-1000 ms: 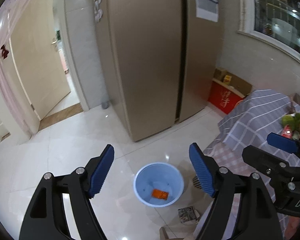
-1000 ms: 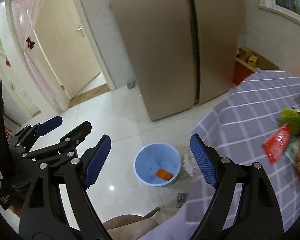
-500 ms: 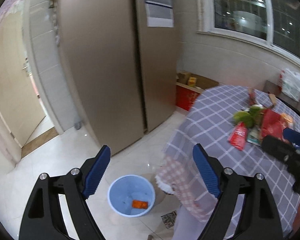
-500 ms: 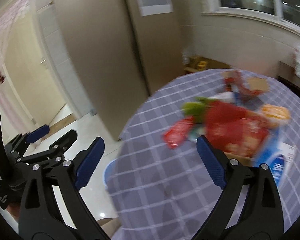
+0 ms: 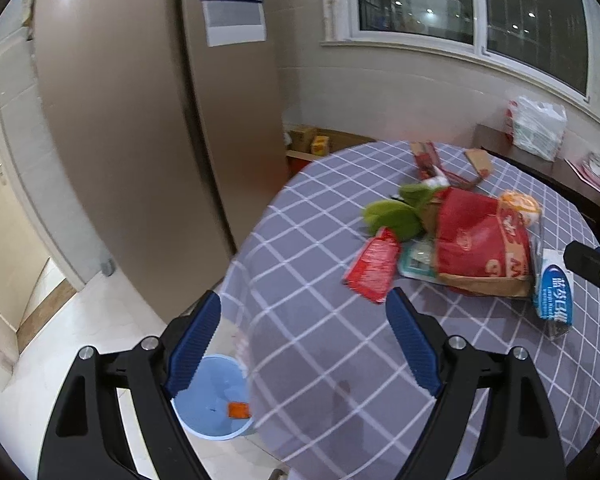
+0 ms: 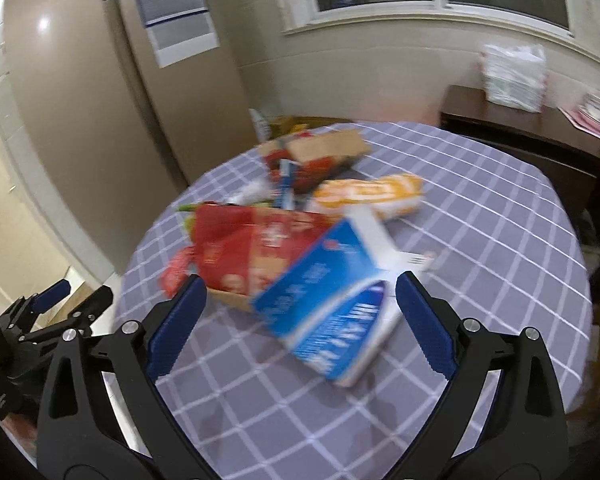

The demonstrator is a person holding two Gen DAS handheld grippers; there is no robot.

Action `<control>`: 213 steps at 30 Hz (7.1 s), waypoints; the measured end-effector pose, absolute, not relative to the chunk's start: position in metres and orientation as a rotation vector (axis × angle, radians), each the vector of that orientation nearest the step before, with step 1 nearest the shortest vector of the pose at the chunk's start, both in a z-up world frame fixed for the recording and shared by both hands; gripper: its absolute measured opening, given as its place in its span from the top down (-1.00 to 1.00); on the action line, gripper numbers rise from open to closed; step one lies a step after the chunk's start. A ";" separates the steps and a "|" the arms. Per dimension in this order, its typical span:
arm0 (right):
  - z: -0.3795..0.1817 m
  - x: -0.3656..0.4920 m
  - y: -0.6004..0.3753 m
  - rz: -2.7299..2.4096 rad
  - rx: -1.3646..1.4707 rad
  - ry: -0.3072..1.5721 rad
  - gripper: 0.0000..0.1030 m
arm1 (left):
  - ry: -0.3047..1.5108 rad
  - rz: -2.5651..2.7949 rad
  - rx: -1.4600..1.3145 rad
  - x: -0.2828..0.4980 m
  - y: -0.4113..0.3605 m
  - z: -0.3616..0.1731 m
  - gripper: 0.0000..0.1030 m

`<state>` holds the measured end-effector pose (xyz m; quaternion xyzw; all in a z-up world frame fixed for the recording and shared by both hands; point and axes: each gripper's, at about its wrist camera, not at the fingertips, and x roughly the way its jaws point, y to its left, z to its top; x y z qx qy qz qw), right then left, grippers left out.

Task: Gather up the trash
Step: 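Grasp the blue-white box with the right gripper while the left gripper grasps the red wrapper, then carry the box and wrapper over the blue bin and open both grippers, then move both open grippers back toward the table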

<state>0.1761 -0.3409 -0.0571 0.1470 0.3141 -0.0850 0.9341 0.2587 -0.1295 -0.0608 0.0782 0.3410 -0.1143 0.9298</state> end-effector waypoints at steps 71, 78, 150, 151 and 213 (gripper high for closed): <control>-0.048 0.229 -0.252 0.090 0.236 0.741 0.61 | 0.729 -0.232 0.014 0.280 -0.007 -0.064 0.67; -0.053 0.256 -0.195 0.199 0.186 0.781 0.61 | 0.756 -0.124 -0.034 0.282 0.047 -0.071 0.67; -0.105 0.299 -0.046 0.418 -0.021 0.949 -0.39 | 0.804 0.147 -0.018 0.264 0.116 -0.079 -0.50; -0.102 0.296 -0.050 0.413 -0.020 0.941 -0.39 | 0.801 0.136 -0.017 0.264 0.111 -0.077 -0.51; -0.067 0.265 -0.332 0.058 0.355 0.785 -0.17 | 0.815 -0.393 0.186 0.293 -0.139 -0.075 -0.67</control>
